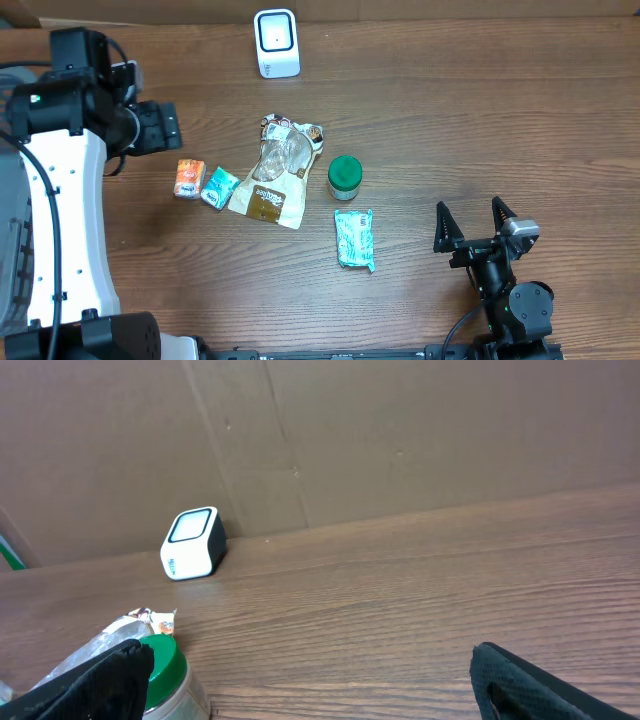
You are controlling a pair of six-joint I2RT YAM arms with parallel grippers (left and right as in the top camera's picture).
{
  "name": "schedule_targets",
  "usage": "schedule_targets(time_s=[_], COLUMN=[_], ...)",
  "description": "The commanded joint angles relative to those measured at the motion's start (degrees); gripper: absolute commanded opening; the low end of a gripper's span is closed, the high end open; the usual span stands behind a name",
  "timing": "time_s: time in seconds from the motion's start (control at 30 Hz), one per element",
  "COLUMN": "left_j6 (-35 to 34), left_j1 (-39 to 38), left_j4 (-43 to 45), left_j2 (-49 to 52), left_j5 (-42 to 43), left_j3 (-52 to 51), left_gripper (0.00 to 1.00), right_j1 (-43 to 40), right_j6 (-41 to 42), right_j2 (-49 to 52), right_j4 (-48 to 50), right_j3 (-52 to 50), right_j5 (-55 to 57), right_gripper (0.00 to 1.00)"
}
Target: Scan the item barcode
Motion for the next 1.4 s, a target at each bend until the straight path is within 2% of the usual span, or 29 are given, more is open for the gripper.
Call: schedule_targets(time_s=[0.0, 0.13, 0.17, 0.27, 0.63, 0.73, 0.83, 0.9, 1.13, 1.37], left_j6=[3.3, 3.3, 3.1, -0.9, -0.1, 0.9, 8.5, 10.8, 10.8, 10.8], left_j1=[3.9, 6.9, 8.0, 11.1, 14.9, 14.9, 14.9, 14.9, 14.9, 14.9], left_j4=[-0.1, 0.1, 0.5, 1.7, 6.5, 7.3, 9.0, 9.6, 10.2, 10.2], left_j2=[1.7, 2.5, 2.6, 2.6, 2.5, 2.5, 2.6, 2.6, 2.6, 2.6], left_j5=[-1.4, -1.5, -2.5, -4.9, -8.7, -7.6, 2.5, 5.2, 0.3, 0.2], left_j3=[-1.0, -1.0, -1.0, -1.0, -1.0, -1.0, -1.0, -1.0, -1.0, -1.0], left_gripper=[0.92, 0.94, 1.0, 1.0, 1.0, 1.0, 0.99, 1.0, 1.0, 1.0], right_j1=[-0.2, -0.2, -0.2, -0.2, -0.2, -0.2, -0.2, -0.2, -0.2, -0.2], right_j6=[-0.3, -0.3, -0.3, -0.3, -0.3, -0.3, -0.3, -0.3, -0.3, -0.3], right_j2=[-0.4, -0.4, -0.4, -0.4, -0.4, -0.4, -0.4, -0.4, -0.4, -0.4], right_j4=[0.4, 0.4, 0.4, 0.4, 0.4, 0.4, 0.4, 0.4, 0.4, 0.4], right_j3=[-0.6, -0.6, -0.6, -0.6, -0.6, -0.6, -0.6, -0.6, -0.6, -0.6], right_j5=[-0.1, -0.1, -0.1, -0.2, -0.1, -0.1, -0.2, -0.2, -0.2, -0.1], right_gripper=[1.0, 1.0, 1.0, 1.0, 1.0, 1.0, 1.0, 1.0, 1.0, 1.0])
